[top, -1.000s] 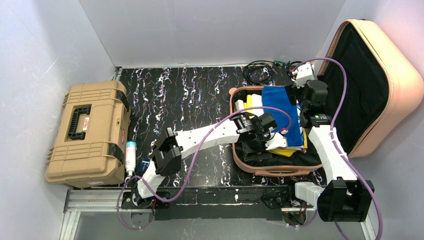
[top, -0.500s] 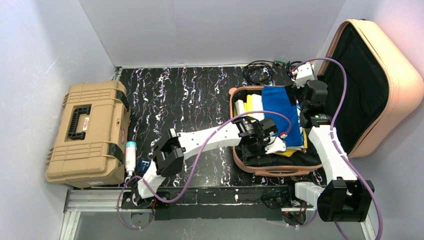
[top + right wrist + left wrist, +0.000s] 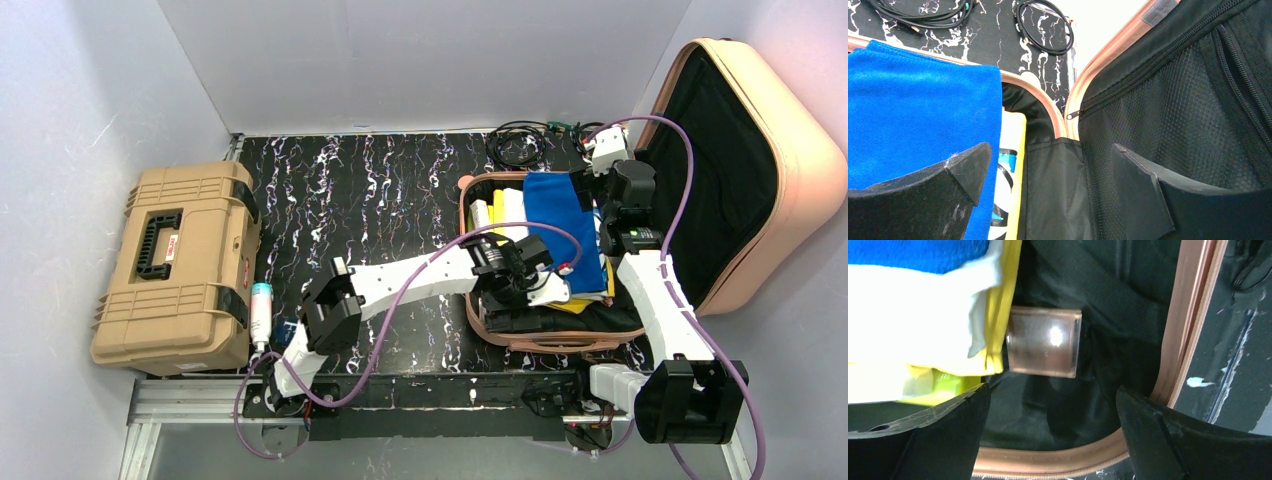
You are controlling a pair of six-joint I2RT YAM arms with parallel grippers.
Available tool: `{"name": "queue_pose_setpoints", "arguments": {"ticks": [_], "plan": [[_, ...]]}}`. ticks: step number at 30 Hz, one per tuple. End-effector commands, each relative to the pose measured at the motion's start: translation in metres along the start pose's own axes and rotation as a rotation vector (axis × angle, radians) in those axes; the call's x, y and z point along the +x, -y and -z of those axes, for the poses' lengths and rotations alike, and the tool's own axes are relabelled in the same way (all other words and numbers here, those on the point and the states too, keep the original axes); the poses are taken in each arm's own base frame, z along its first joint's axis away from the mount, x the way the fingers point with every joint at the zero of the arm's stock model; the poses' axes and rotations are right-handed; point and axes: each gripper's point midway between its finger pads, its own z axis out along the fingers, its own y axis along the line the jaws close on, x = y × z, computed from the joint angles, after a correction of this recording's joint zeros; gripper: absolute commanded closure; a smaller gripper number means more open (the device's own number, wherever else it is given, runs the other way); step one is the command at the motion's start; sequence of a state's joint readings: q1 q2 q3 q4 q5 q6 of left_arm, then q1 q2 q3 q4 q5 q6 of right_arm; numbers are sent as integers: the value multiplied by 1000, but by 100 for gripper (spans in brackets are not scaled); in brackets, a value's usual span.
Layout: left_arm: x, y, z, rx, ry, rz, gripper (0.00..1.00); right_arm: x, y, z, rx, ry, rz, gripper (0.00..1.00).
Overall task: Pack the luggage
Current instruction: Place the makeup in the luggage, then pick up the makeup from the center of the board.
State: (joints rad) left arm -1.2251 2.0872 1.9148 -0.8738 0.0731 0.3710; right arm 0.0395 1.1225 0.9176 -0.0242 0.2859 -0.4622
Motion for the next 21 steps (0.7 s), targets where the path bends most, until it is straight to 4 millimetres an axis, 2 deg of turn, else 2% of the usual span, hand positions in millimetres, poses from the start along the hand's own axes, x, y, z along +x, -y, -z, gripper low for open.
{"name": "queue_pose_setpoints", "arguments": {"ticks": [1, 3, 6, 12, 16, 21], "plan": [[25, -11, 61, -77, 6, -49, 2, -12, 10, 3, 41, 56, -28, 2], [45, -20, 90, -105, 21, -48, 2, -12, 9, 3, 37, 57, -28, 2], [96, -34, 119, -157, -32, -24, 2, -12, 6, 1, 23, 57, -29, 2], [207, -30, 152, -208, -189, -8, 2, -11, 3, 0, 8, 53, -32, 2], [271, -10, 161, -166, -287, 38, 2, -11, 2, 0, 5, 53, -35, 2], [342, 21, 153, -97, -383, 44, 2, -11, 1, 0, 1, 50, -39, 2]]}}
